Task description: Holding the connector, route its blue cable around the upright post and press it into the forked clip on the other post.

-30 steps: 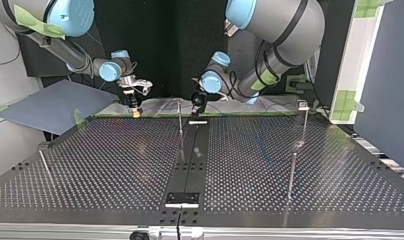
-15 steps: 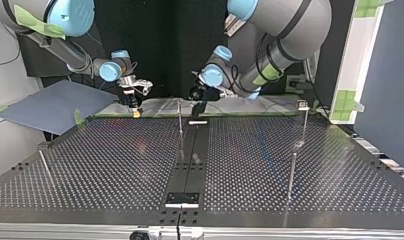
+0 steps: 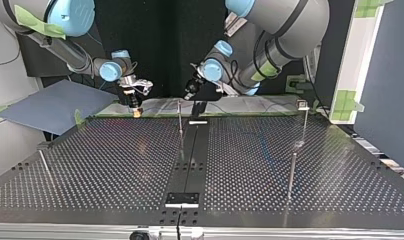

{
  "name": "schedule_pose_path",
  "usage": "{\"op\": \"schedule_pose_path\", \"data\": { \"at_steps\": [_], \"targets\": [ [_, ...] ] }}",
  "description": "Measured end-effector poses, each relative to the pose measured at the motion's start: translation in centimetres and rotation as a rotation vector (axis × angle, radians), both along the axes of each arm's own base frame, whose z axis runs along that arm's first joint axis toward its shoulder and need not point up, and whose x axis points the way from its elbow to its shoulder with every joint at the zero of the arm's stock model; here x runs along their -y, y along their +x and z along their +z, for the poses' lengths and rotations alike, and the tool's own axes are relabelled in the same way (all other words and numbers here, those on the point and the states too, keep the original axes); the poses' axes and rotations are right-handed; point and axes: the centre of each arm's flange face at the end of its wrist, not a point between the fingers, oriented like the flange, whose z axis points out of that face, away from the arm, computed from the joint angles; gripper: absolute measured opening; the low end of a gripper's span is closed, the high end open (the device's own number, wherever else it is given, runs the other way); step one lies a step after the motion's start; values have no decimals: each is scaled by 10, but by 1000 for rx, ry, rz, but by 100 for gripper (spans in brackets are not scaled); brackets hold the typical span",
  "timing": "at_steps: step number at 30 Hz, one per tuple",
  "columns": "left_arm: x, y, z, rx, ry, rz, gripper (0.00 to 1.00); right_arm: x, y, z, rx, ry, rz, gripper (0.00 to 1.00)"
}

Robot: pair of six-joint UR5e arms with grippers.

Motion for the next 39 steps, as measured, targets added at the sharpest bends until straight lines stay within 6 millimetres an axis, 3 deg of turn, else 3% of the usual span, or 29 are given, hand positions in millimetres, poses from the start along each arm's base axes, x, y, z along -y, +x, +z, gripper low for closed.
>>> {"op": "schedule_pose_path", "data": {
  "at_steps": [11, 21, 39],
  "targets": [
    [3, 1, 4, 42, 11, -18, 99, 0, 1, 0, 1, -1, 1, 0],
    [5, 9, 25, 83, -16, 28, 99, 0, 1, 0, 1, 0, 1, 0],
    [7, 4, 25, 69, 0, 82, 99, -1, 2, 0, 1, -1, 3, 0]
  ]
}}
